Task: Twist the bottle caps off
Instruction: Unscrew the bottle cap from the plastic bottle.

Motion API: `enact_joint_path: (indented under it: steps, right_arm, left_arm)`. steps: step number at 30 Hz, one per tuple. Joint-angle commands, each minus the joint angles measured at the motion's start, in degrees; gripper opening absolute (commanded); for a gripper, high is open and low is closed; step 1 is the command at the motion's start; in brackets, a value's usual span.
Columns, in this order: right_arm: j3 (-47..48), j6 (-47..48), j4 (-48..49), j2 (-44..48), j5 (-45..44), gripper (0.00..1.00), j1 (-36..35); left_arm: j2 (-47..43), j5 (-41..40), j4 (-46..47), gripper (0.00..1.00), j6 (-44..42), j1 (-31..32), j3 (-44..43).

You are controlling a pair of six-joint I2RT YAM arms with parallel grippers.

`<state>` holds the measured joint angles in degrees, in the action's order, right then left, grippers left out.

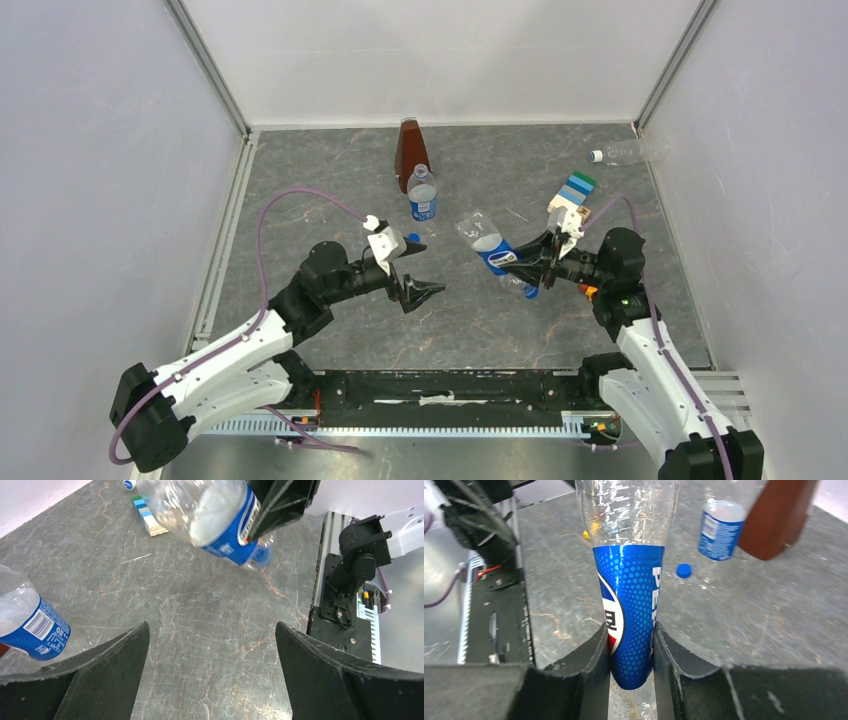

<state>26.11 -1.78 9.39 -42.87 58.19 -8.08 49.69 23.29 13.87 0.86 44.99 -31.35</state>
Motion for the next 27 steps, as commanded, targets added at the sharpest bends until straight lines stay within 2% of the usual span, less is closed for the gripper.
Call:
enact_joint_path:
  steps: [1,6,12,19,27]
  right_arm:
    - [0.0,1.3,1.9,-0.4,4.2,0.27,-3.7]
    - [1.8,8.5,-3.8,-2.9,1.0,0.26,-10.7]
    - [5.6,19.0,-13.5,-11.2,-6.6,0.23,-21.0]
    - [8.2,22.2,-15.7,-16.6,-12.4,0.22,-29.0]
    - [11.8,23.6,-18.4,-21.1,-18.5,0.22,-35.4]
  left_arm:
    - [-1.8,0.3,5.1,1.0,2.6,-0.2,0.2]
    - [-3.1,-0.2,8.8,1.0,3.4,-0.3,2.6]
    - [-3.9,0.6,7.4,1.0,2.7,-0.3,3.1]
    - [0.0,11.3,-8.5,0.98,-6.0,-0.2,-2.1]
    - [7.8,18.2,-17.9,0.94,-9.5,-0.2,-6.6]
